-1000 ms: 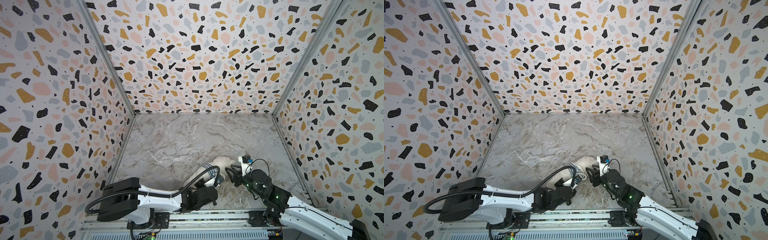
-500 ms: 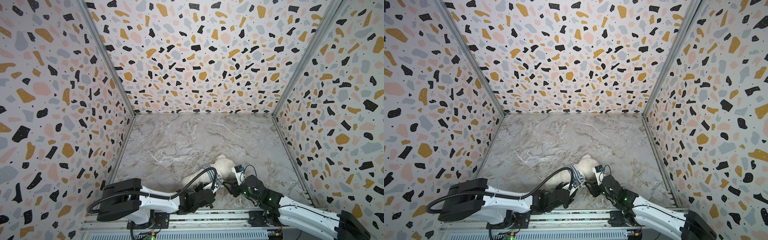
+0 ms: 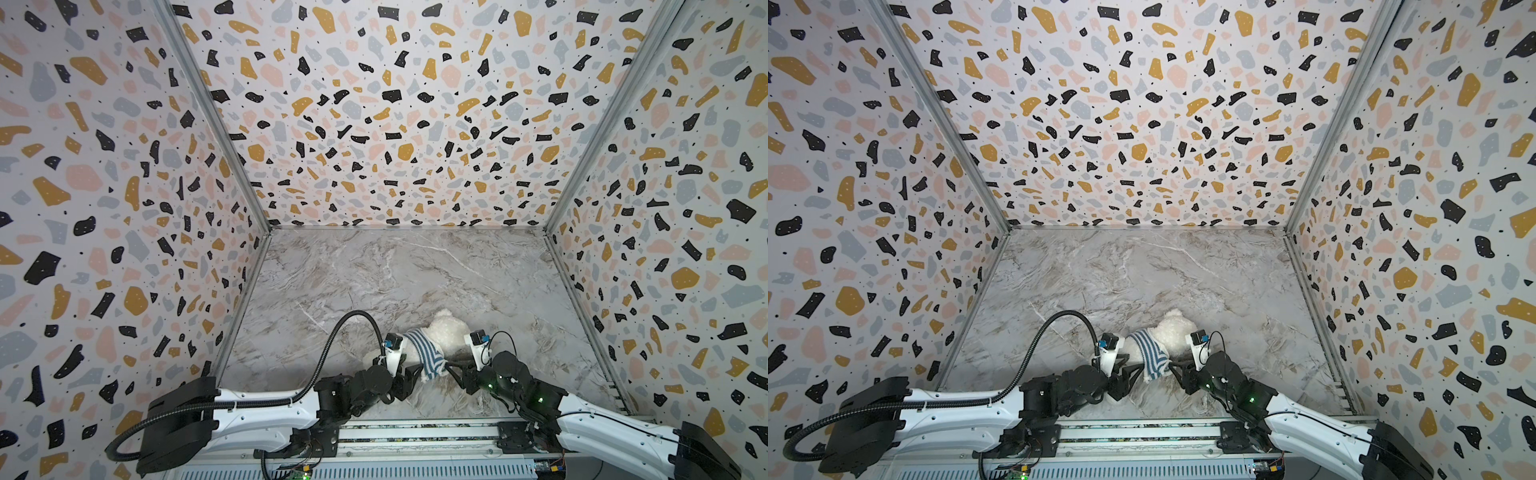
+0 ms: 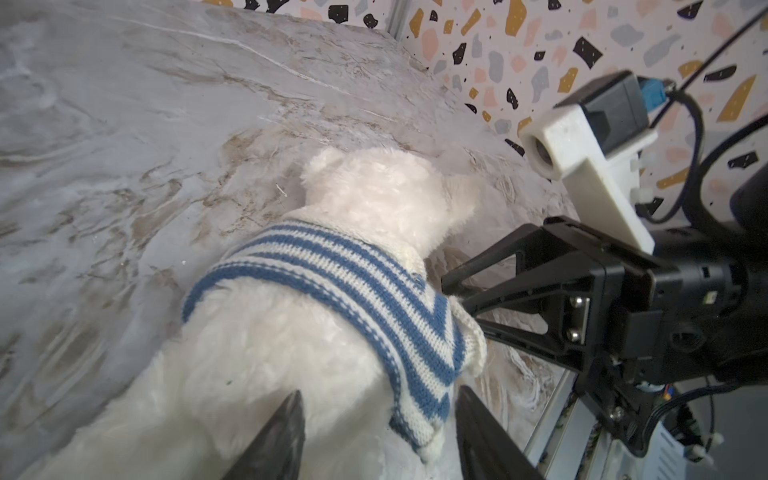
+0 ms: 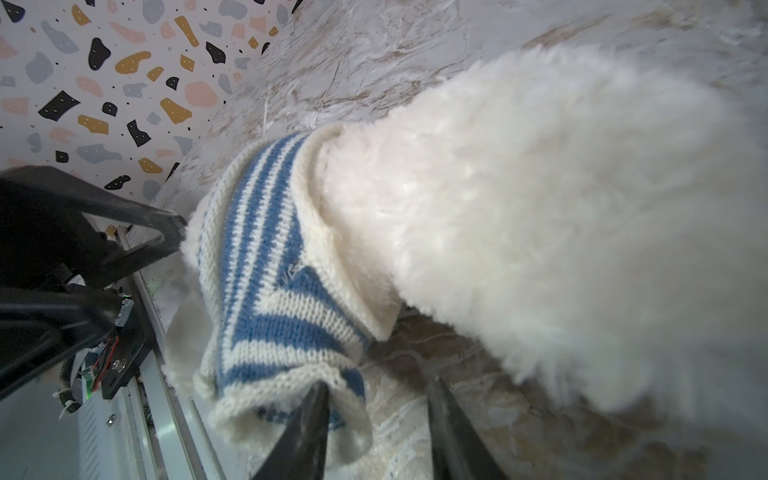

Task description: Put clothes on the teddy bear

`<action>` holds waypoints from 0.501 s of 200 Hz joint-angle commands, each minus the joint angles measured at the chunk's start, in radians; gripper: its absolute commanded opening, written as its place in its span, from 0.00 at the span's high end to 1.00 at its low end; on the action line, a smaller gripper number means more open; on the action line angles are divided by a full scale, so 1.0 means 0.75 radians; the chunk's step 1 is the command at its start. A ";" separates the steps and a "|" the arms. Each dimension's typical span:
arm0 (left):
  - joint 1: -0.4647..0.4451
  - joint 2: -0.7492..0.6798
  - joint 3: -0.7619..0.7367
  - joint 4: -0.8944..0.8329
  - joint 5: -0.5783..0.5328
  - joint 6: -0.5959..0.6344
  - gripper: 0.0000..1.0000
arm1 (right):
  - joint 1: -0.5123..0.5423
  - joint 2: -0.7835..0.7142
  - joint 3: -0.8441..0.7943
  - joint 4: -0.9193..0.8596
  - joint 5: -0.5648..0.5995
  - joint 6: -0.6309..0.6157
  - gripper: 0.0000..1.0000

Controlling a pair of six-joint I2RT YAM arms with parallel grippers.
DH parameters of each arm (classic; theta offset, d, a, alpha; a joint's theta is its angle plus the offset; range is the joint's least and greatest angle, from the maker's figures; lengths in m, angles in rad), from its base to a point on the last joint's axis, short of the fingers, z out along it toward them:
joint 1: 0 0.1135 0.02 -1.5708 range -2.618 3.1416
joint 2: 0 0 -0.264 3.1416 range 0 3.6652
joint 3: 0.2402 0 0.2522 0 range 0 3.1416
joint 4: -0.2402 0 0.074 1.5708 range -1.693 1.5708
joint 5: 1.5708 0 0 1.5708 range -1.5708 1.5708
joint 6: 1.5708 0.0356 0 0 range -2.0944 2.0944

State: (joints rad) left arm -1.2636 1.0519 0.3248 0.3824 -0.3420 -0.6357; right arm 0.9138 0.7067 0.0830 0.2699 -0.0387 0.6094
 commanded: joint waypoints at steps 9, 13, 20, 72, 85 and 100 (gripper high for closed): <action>0.012 0.079 0.047 0.080 0.113 -0.147 0.52 | 0.017 -0.006 0.000 0.025 0.020 0.015 0.60; 0.012 0.096 0.063 0.066 0.122 -0.148 0.54 | 0.020 -0.006 0.000 0.024 0.022 0.016 0.60; 0.012 0.122 0.085 0.045 0.135 -0.152 0.55 | 0.021 -0.005 -0.002 0.026 0.023 0.016 0.60; 0.016 0.216 0.121 0.084 0.169 -0.194 0.58 | 0.032 0.003 -0.010 0.035 0.039 0.025 0.60; 0.015 0.234 0.138 0.074 0.176 -0.193 0.59 | 0.034 0.003 -0.012 0.032 0.045 0.024 0.60; 0.016 0.255 0.157 0.052 0.176 -0.198 0.61 | 0.035 0.002 -0.014 0.033 0.045 0.027 0.60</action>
State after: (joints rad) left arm -1.2568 1.2243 0.3981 0.4038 -0.2279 -0.7715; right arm 0.9337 0.7086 0.0780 0.2733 -0.0223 0.6231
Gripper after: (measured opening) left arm 0.401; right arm 0.400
